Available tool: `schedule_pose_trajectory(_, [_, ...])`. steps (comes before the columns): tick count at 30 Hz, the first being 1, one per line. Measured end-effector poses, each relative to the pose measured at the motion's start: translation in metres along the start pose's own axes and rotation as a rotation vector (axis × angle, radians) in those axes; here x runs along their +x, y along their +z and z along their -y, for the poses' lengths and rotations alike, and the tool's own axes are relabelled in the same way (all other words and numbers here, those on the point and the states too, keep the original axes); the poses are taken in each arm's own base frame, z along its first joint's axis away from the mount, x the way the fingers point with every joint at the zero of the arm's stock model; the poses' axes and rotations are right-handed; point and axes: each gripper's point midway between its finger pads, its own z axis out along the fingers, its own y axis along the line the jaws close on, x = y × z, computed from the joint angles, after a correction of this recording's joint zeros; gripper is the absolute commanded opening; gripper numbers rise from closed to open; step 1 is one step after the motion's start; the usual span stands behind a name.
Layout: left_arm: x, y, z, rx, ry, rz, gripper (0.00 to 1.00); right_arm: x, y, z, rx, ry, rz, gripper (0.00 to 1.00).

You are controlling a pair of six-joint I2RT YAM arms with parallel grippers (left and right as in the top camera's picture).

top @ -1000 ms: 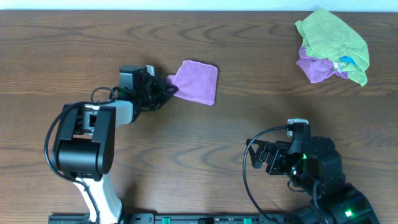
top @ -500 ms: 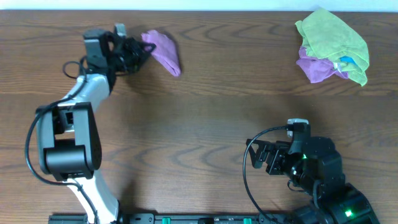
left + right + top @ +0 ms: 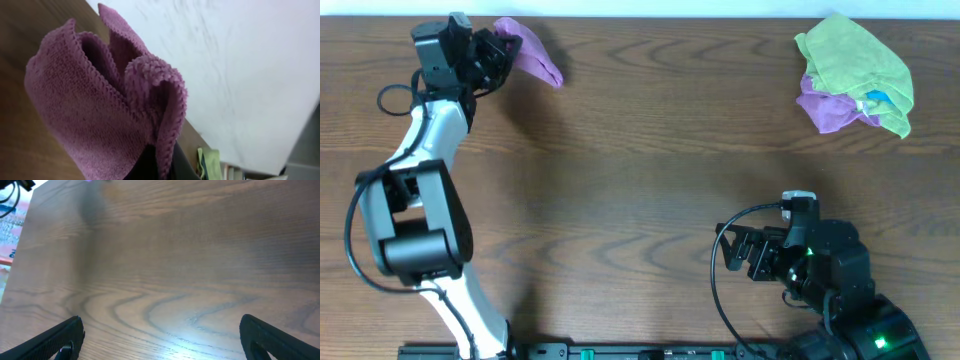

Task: Fold the cloth
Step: 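Carry the folded cloth with the left gripper to the far left corner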

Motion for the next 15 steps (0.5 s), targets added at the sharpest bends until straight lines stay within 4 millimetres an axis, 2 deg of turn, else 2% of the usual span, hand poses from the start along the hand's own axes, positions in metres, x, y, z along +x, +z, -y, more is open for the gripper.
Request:
schedule_pose_trajectory(5, [-0.012,0.031,-0.021,-0.008,-0.012,-0.014,0.05,0.000,0.000,0.000,0.000,0.000,0.000,0.99])
schedule_pose_trajectory(8, [-0.016,0.043,-0.028,0.006,-0.017,-0.038,0.06,0.000,0.000,0.000,0.000,0.000,0.000,0.99])
schedule_pose_trajectory(11, [-0.020,0.043,-0.034,0.002,-0.036,-0.050,0.06,0.000,0.000,0.000,0.000,0.000,0.000,0.99])
schedule_pose_trajectory(15, [-0.030,0.032,-0.049,-0.037,-0.078,-0.046,0.06,0.000,0.000,0.000,0.000,0.000,0.000,0.99])
